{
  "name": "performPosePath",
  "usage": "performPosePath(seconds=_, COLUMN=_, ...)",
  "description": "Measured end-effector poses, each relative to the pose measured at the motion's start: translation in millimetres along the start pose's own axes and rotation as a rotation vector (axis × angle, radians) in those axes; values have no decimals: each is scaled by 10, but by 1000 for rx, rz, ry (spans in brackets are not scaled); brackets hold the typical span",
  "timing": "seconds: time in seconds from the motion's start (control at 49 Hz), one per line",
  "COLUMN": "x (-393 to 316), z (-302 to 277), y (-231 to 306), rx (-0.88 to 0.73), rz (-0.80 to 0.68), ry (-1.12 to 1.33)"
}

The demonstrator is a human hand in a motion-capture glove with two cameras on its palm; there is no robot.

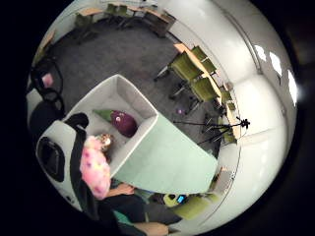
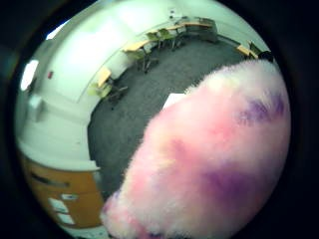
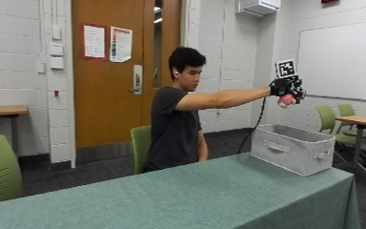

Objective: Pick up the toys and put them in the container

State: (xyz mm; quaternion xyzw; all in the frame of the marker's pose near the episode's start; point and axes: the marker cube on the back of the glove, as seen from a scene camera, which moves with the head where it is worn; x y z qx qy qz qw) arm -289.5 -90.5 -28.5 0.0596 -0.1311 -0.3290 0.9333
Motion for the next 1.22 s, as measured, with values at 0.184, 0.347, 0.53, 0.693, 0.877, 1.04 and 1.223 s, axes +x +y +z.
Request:
performPosePath(seconds=0.184, x=321, z=245, y=115, rx=-167, rz=-34, ry=143)
performPosePath(seconds=0.347, x=295, z=216, y=167, rx=-199, rz=59, ry=37)
performPosePath(seconds=0.53, x=28, z=96, y=325, rx=-169, rz=188, ry=151)
performPosePath(seconds=0.693, x=150, z=-121, y=790, rx=-175, rz=262, ry=245)
performPosePath(seconds=0.877, x=693, z=-386, y=1401, rx=-104, rz=256, ry=281)
performPosePath(seconds=1.04, x=1085, z=-425, y=1936, rx=-67, rz=467, ry=383)
performPosePath(seconds=1.223, x=1636, z=-459, y=2393, rx=-17, rz=527, ry=317)
